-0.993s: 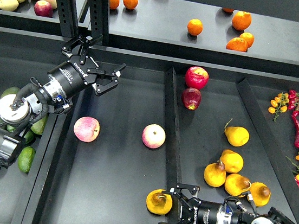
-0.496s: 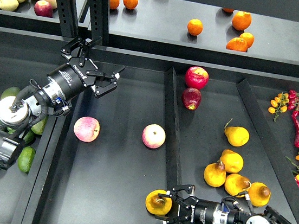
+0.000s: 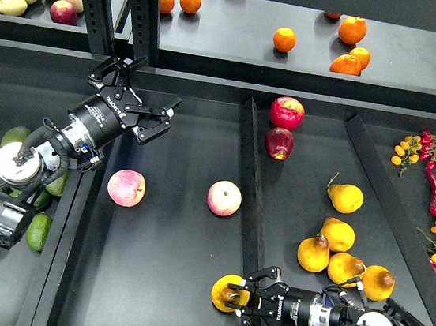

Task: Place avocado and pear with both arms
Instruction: 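Carry the pear with the right gripper to the other pears and release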

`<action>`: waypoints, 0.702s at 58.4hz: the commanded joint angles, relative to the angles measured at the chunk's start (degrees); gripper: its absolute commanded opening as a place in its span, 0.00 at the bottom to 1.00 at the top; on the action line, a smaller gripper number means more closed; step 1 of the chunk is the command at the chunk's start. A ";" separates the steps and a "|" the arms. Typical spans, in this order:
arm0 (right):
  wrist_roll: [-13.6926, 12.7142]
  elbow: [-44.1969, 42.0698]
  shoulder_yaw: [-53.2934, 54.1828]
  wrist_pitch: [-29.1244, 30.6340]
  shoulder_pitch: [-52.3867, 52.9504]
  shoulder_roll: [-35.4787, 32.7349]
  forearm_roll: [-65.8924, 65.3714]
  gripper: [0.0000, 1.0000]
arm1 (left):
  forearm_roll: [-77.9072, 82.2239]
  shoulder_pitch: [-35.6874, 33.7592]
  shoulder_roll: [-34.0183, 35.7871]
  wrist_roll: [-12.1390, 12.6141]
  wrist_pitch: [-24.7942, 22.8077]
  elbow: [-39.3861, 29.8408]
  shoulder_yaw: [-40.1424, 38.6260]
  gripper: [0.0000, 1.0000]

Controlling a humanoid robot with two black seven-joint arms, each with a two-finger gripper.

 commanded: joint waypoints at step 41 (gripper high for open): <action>0.00 13.18 6.20 -2.07 1.75 -12.92 11.35 0.20 | 0.09 1.65 0.00 0.00 -0.03 -0.09 0.44 0.99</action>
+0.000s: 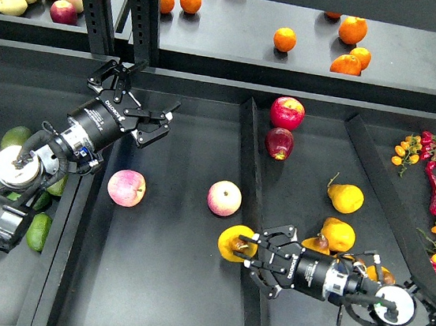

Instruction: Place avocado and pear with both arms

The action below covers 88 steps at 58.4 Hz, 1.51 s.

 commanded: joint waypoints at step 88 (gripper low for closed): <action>0.00 -3.01 0.96 1.99 -10.99 -11.79 4.95 0.72 | 0.22 2.26 0.00 0.00 0.01 -1.23 1.00 0.99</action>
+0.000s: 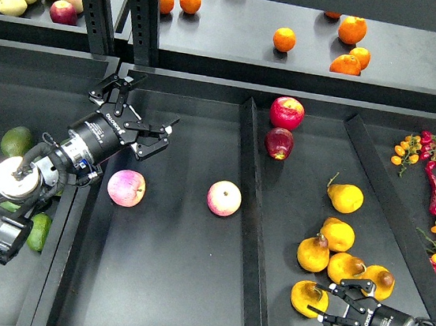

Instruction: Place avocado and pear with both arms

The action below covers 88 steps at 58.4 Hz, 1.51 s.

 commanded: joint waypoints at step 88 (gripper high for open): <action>0.00 7.90 33.53 -3.92 11.03 28.86 7.10 0.99 | -3.25 8.29 0.00 0.00 0.01 -7.78 -0.62 0.99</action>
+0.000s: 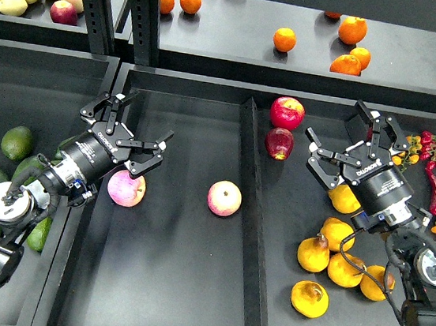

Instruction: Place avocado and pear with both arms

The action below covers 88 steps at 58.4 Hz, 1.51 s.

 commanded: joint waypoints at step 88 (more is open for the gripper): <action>-0.01 -1.88 -0.64 -0.34 -6.93 6.49 -0.39 0.99 | -2.68 5.31 0.00 0.00 0.00 -3.26 0.19 0.99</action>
